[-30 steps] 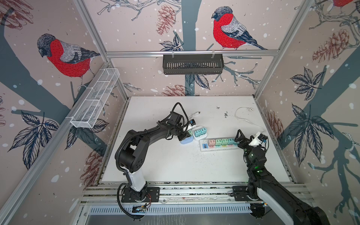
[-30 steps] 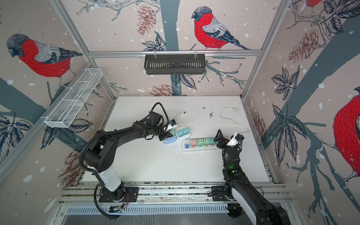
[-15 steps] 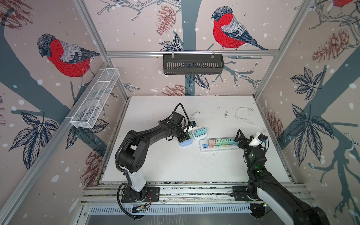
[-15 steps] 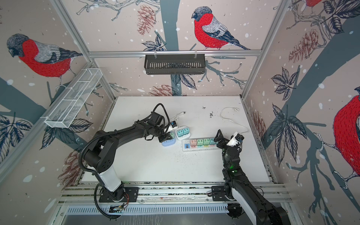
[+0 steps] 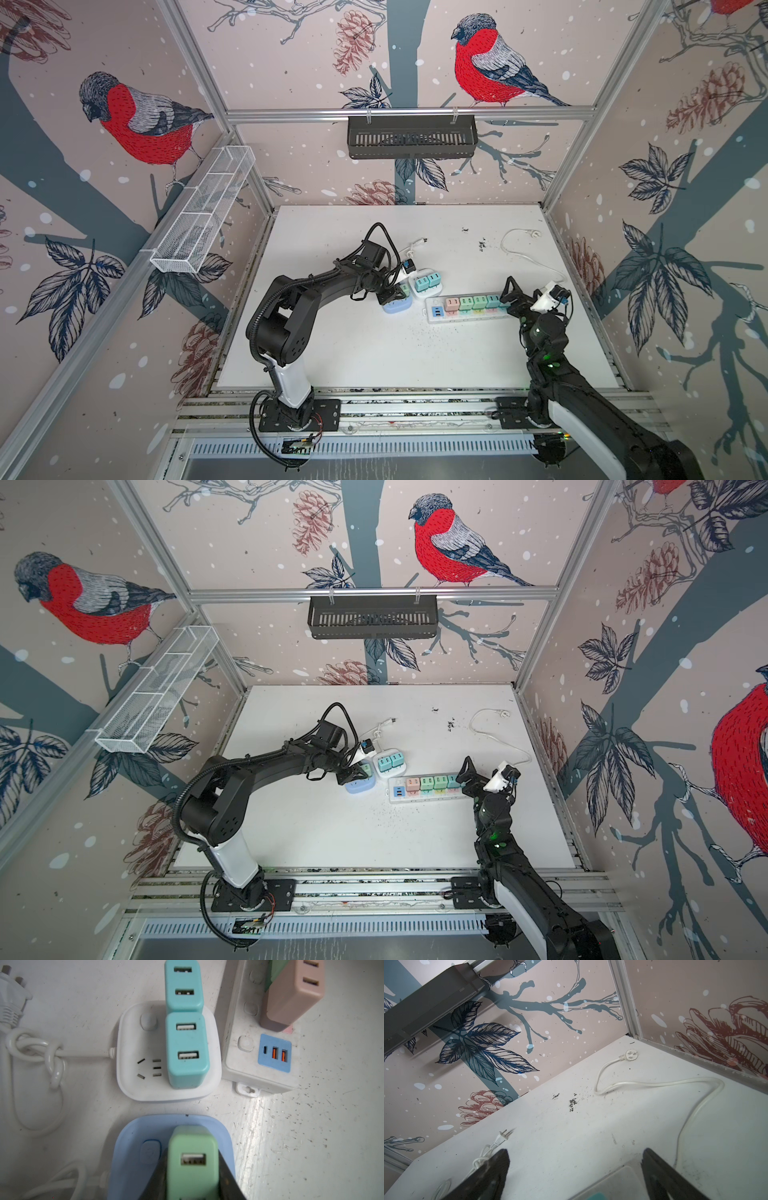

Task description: Insert the plug

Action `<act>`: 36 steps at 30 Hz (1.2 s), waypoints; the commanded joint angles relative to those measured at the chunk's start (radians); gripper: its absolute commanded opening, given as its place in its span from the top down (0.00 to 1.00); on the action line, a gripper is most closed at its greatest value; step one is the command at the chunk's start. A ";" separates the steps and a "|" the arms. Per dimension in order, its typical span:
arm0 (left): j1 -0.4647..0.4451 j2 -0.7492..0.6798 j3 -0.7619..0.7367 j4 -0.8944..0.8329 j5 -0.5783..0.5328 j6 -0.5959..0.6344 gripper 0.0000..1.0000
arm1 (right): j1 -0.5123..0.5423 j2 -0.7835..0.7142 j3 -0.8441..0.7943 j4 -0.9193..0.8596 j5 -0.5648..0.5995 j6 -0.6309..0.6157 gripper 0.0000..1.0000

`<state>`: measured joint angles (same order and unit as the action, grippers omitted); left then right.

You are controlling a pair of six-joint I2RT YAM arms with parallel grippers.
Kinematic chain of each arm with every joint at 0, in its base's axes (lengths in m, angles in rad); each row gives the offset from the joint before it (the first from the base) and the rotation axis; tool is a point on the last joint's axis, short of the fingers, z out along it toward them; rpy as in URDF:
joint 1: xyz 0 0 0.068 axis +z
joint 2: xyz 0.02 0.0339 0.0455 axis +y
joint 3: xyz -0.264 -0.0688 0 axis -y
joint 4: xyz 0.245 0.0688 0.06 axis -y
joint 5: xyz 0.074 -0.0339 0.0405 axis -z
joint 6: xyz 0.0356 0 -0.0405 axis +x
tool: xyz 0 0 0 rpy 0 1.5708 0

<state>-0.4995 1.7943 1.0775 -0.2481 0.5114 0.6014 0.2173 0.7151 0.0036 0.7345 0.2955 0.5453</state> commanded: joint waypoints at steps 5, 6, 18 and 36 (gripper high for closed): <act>-0.002 0.048 0.044 -0.162 -0.144 -0.019 1.00 | 0.000 -0.003 -0.017 0.010 0.001 -0.009 0.00; -0.005 0.042 0.043 -0.154 -0.143 -0.023 1.00 | 0.001 -0.002 -0.016 0.010 0.001 -0.010 0.00; -0.023 -0.162 0.006 -0.109 -0.131 -0.067 0.02 | 0.000 0.005 -0.015 0.010 0.012 -0.003 0.00; 0.099 -1.051 -0.656 0.726 -0.642 -0.510 0.02 | -0.032 -0.098 0.349 -0.443 0.027 0.034 0.00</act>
<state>-0.4477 0.7830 0.4648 0.2508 0.0315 0.2440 0.1883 0.6254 0.3080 0.3889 0.2962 0.5762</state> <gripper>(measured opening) 0.981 0.995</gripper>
